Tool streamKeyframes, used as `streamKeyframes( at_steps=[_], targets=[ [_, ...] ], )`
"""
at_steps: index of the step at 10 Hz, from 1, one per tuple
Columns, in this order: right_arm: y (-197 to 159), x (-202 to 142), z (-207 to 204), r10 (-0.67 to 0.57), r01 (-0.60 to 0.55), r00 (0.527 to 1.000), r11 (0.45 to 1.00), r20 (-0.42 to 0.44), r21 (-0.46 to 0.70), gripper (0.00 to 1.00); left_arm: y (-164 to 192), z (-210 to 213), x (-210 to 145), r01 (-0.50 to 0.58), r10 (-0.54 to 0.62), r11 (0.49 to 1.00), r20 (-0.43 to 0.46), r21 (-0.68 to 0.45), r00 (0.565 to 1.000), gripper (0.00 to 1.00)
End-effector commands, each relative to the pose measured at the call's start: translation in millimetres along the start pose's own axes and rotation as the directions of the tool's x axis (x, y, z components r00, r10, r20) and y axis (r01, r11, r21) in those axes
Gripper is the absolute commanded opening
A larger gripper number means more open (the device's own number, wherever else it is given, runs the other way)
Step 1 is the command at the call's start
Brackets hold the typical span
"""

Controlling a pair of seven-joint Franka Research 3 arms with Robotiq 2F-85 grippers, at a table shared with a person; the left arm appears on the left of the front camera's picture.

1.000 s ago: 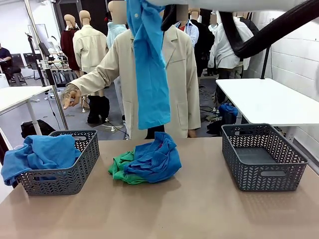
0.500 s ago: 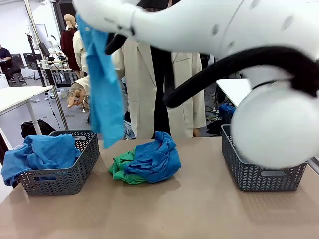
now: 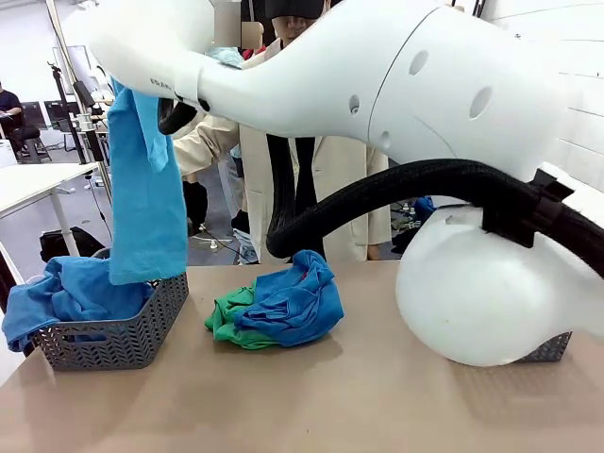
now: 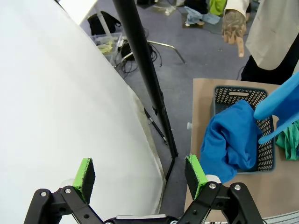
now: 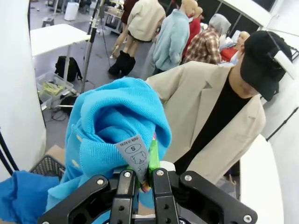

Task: Sort the tops and bottoms.
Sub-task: Sort the clothes according to human instructions.

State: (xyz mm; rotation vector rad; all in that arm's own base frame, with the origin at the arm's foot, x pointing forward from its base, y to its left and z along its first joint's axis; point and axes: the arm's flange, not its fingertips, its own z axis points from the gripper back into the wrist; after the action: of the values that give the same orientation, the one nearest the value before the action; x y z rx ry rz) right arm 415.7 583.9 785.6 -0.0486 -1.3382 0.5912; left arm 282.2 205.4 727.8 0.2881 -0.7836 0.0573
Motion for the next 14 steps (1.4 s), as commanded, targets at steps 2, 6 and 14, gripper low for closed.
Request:
streamKeyframes(
  at_steps=[2,6,14],
  targets=[
    [-9,9,10,-0.007,0.007,1.0,1.0,0.02,0.003,0.0,0,0,1,-0.003,0.003,1.0,0.0,0.001,1.0,1.0],
    [-9,9,10,-0.007,0.007,1.0,1.0,0.02,0.003,0.0,0,0,1,-0.003,0.003,1.0,0.0,0.001,1.0,1.0],
    [183,183,-174,-0.648,0.642,0.75,0.761,0.135,0.088,0.0,0,0,1,-0.003,0.003,1.0,0.0,0.001,1.0,1.0]
  ],
)
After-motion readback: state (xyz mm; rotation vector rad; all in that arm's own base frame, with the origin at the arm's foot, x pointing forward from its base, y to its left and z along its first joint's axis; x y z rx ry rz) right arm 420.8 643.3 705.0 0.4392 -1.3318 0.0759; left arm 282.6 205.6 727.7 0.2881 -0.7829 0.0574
